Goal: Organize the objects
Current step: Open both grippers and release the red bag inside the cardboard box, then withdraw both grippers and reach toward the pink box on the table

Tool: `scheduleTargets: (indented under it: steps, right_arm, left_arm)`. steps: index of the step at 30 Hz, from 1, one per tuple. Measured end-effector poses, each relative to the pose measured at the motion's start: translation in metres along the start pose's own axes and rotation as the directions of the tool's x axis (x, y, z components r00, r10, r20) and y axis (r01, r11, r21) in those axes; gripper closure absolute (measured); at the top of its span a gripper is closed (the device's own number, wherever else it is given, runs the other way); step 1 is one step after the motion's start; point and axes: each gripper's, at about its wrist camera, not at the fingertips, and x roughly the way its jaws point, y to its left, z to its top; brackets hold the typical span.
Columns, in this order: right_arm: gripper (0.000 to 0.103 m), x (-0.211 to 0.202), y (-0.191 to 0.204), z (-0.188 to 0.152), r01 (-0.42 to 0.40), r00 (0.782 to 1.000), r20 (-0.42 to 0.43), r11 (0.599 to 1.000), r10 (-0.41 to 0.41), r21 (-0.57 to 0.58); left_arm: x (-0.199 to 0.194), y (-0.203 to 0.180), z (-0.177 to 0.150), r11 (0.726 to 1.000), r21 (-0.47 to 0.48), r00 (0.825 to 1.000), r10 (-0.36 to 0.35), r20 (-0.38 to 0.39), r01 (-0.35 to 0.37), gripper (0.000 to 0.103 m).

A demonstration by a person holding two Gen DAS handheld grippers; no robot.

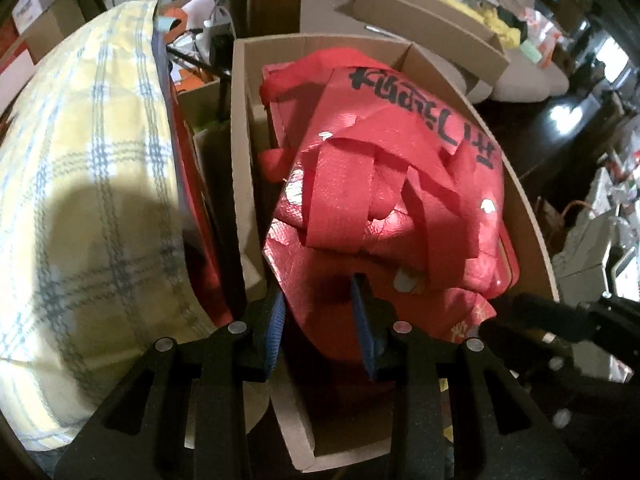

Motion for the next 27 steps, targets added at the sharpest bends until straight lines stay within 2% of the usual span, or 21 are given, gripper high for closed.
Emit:
scheduleTargets:
  steps: [10, 12, 17, 20, 22, 23, 26, 27]
  right_arm:
    - [0.069, -0.008, 0.000, 0.000, -0.002, 1.000, 0.015, 1.000, 0.002, 0.004]
    - [0.069, -0.010, -0.001, 0.001, -0.002, 1.000, 0.021, 1.000, 0.001, 0.004]
    - [0.069, -0.020, -0.003, 0.002, 0.025, 0.998, 0.050, 1.000, -0.026, 0.012]
    - [0.069, -0.022, 0.001, 0.003, 0.061, 0.997, 0.054, 0.998, -0.061, 0.000]
    - [0.069, -0.024, 0.005, 0.002, 0.079, 0.995, 0.064, 0.997, -0.078, -0.012]
    - [0.068, -0.027, 0.008, 0.001, 0.066, 0.995, 0.071, 0.998, -0.065, -0.012]
    - [0.067, -0.040, 0.018, -0.010, -0.111, 0.987, 0.114, 0.994, 0.109, 0.014]
    - [0.067, -0.042, 0.022, -0.012, -0.120, 0.986, 0.119, 0.993, 0.118, 0.016]
  left_arm:
    - [0.004, -0.008, -0.006, 0.999, 0.042, 1.000, 0.012, -0.015, -0.012, 0.071]
    - [-0.007, -0.008, -0.008, 0.999, 0.040, 1.000, -0.026, 0.012, 0.026, 0.071]
    - [-0.040, -0.001, -0.005, 0.998, 0.039, 0.996, -0.058, 0.074, 0.056, 0.072]
    - [-0.059, 0.009, -0.004, 0.998, 0.024, 0.993, -0.052, 0.108, 0.050, 0.072]
    - [-0.074, 0.021, -0.003, 0.997, 0.010, 0.989, -0.077, 0.127, 0.077, 0.072]
    - [-0.080, 0.026, -0.001, 0.997, 0.005, 0.987, -0.080, 0.136, 0.080, 0.072]
    - [-0.106, 0.050, 0.009, 0.996, -0.035, 0.980, -0.078, 0.182, 0.086, 0.072]
    - [-0.118, 0.059, 0.012, 0.994, -0.056, 0.975, -0.077, 0.207, 0.090, 0.072]
